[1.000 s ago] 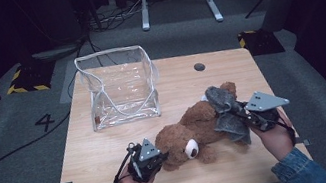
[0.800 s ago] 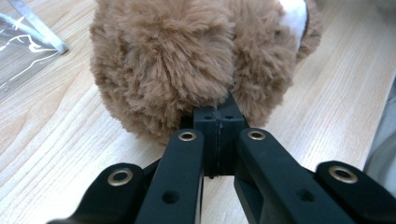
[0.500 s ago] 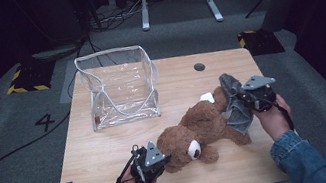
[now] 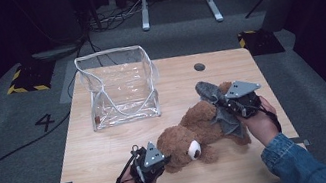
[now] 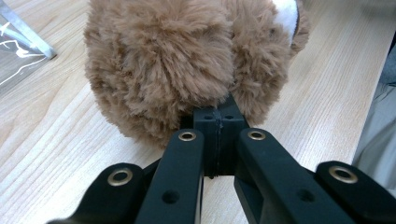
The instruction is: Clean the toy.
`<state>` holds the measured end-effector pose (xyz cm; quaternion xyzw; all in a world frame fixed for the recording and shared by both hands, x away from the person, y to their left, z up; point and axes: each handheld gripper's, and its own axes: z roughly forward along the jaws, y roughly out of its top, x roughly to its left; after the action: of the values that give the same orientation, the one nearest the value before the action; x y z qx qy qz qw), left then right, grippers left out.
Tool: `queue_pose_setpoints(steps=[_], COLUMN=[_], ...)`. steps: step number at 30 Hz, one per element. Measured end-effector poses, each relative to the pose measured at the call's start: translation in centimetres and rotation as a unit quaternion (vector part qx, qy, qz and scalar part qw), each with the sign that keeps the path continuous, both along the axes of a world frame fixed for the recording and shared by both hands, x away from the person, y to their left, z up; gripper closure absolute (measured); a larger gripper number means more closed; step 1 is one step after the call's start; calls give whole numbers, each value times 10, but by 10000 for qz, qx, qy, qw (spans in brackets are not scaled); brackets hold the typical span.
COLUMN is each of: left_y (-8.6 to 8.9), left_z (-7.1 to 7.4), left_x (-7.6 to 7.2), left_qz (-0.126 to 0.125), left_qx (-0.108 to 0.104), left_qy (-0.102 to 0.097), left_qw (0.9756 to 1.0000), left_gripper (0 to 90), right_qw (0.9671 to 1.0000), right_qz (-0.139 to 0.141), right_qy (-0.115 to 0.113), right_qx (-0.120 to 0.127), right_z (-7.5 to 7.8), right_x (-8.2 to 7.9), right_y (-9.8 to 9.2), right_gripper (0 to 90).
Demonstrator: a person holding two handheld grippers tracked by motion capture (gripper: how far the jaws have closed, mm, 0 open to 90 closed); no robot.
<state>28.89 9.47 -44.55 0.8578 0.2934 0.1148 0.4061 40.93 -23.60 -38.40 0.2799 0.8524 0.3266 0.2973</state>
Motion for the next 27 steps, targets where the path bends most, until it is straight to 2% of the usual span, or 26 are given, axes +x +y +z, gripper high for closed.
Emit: queue_pose_setpoints(steps=[2, 3, 5, 6, 8, 10, 11, 13, 15, 16, 18, 19, 21, 23, 25, 27], left_y=[0, 0, 1, 1, 2, 2, 2, 2, 3, 3, 4, 4, 3, 2, 1, 0], left_z=[0, 0, 0, 1, 2, 3, 3, 3, 4, 5, 6, 6, 7, 8, 9, 10], left_x=[0, 0, 1, 2, 2, 3, 3, 4, 4, 4, 4, 4, 3, 1, 0, -1], left_qz=[-8, -14, -1, 0, 52, 33, 47, 34, 6, -21, -59, -84, -94, -90, -107, -99], left_qx=[-72, -87, -156, -199, -299, -338, -389, -427, -546, -610, -722, -762, -781, -718, -667, -641], left_qy=[57, 56, 72, 89, 112, 115, 110, 101, 142, 147, 188, 196, 170, 113, 78, 74], left_qw=[10000, 9999, 9999, 9998, 9995, 9994, 9992, 9990, 9984, 9980, 9972, 9969, 9968, 9973, 9977, 9979], left_gripper=[899, 899, 899, 899, 899, 899, 899, 899, 899, 899, 899, 899, 899, 899, 899, 899], right_qw=[9992, 9985, 9977, 9978, 9985, 9981, 9976, 9947, 9916, 9886, 9834, 9793, 9735, 9712, 9674, 9657], right_qz=[-383, -531, -682, -653, -433, 6, 121, 658, 1008, 1286, 1647, 1889, 2204, 2327, 2491, 2547], right_qy=[96, 63, -25, -61, -283, -475, -491, -604, -509, -449, -423, -364, -240, -126, 134, 340], right_qx=[-55, -107, -51, 31, 182, 393, 474, 515, 625, 636, 633, 623, 557, 488, 440, 371], right_z=[-7, -8, -3, 1, 15, 31, 36, 50, 55, 56, 55, 53, 46, 38, 26, 14], right_x=[11, 12, 7, 3, -12, -35, -44, -64, -77, -85, -95, -101, -106, -107, -102, -100], right_y=[-19, -28, -41, -44, -45, -34, -28, -10, 8, 20, 38, 51, 71, 86, 101, 109], right_gripper=[779, 779, 779, 779, 779, 779, 779, 778, 777, 777, 777, 775, 775, 775, 775, 776])
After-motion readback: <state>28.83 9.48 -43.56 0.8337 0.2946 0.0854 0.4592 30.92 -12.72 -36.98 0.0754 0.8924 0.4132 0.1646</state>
